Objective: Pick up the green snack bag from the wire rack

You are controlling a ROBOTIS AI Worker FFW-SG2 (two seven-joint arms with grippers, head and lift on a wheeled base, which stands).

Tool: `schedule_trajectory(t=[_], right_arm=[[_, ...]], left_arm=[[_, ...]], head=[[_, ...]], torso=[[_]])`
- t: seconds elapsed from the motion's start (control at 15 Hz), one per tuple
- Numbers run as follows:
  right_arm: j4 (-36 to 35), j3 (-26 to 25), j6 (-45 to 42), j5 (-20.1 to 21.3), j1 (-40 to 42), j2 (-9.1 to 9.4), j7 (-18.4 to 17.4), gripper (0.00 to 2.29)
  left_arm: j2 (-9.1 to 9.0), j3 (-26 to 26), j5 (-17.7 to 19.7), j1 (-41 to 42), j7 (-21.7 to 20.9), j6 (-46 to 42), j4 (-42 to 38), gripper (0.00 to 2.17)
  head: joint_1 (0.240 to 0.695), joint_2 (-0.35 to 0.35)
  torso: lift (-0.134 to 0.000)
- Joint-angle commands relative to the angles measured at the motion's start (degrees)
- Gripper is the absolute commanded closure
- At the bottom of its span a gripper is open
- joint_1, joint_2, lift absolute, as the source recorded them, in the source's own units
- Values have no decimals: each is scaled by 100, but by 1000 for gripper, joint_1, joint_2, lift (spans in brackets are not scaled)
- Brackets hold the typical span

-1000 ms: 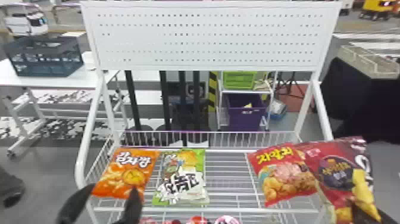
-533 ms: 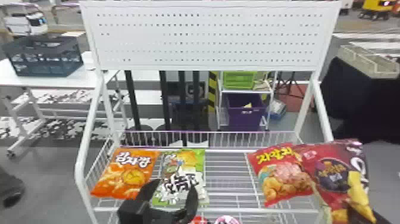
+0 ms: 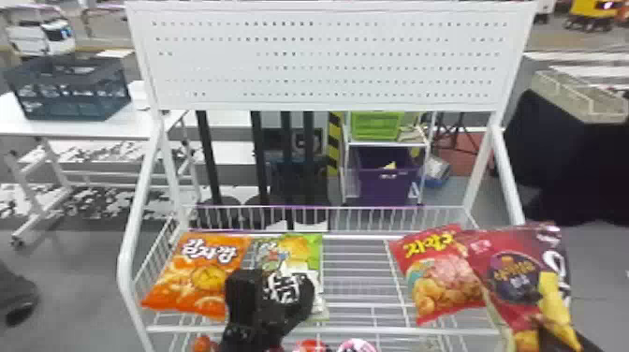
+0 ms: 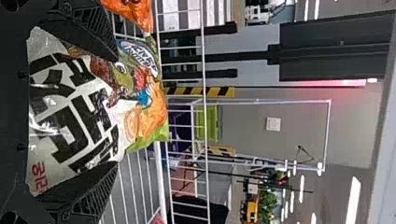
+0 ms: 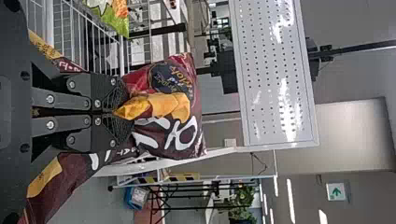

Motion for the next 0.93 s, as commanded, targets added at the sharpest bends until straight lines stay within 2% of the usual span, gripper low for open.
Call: schedule_trajectory(t=[0.0,0.13,0.27,0.33,0.4,0.47,0.67,0.87], right_arm=[[2,6,0,6,0,0,1,2179],[2,-3,0,6,0,0,1,2179],[-7,6,0,6,-9,0,1,2179],[-7,6,0,6,-17,0,1,2179],[-7,6,0,6,-17,0,1,2179],[-7,6,0,-3,-17,0,1,2179],[2,6,0,-3,-26,-9,1,2179],[19,15,0,-3,-53,-18,1,2179]], left_arm=[[6,8,20,-184,28,62,244,120],[23,8,28,-193,19,167,209,299],[23,-9,11,-193,1,325,183,728],[23,-9,2,-193,10,448,165,1035],[41,-9,2,-184,45,519,121,1514],[50,-9,2,-158,133,554,42,1899],[129,-9,11,-53,1,1046,-371,2064],[147,8,-7,150,1,1187,-670,2071]], head=[[499,0],[499,0],[499,0],[499,0],[499,0],[499,0],[499,0],[499,0]], torso=[[0],[0],[0],[0],[0],[0],[0],[0]])
